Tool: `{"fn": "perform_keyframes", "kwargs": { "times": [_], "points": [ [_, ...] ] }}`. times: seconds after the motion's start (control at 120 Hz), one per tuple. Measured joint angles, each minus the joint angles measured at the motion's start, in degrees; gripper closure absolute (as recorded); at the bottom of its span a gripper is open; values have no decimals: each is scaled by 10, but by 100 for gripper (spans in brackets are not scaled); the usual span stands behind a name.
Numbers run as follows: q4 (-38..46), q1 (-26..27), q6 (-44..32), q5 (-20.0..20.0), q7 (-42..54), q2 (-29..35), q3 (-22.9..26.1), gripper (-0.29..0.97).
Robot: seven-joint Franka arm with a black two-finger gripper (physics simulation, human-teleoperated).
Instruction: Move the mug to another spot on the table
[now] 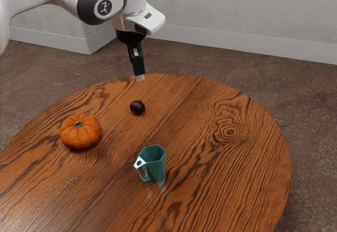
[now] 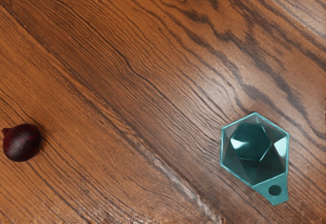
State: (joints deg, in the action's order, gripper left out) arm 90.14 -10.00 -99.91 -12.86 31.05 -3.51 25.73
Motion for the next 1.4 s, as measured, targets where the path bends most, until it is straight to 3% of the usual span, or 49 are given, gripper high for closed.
{"fn": "perform_keyframes", "kwargs": {
  "times": [0.208, 0.392, 0.625, 0.792, 1.308, 1.4],
  "points": [
    [68, -7, 16, 18, 2, 7, 0, 0],
    [154, -18, 15, 67, 3, 18, -1, 0],
    [287, -42, -69, 149, 4, 51, 0, 0],
    [358, -51, -135, 183, 4, 57, 0, 0],
    [371, -69, -326, 190, 9, -77, -1, 0],
    [371, -69, -352, 189, 9, -92, -1, 5]
  ]
}}
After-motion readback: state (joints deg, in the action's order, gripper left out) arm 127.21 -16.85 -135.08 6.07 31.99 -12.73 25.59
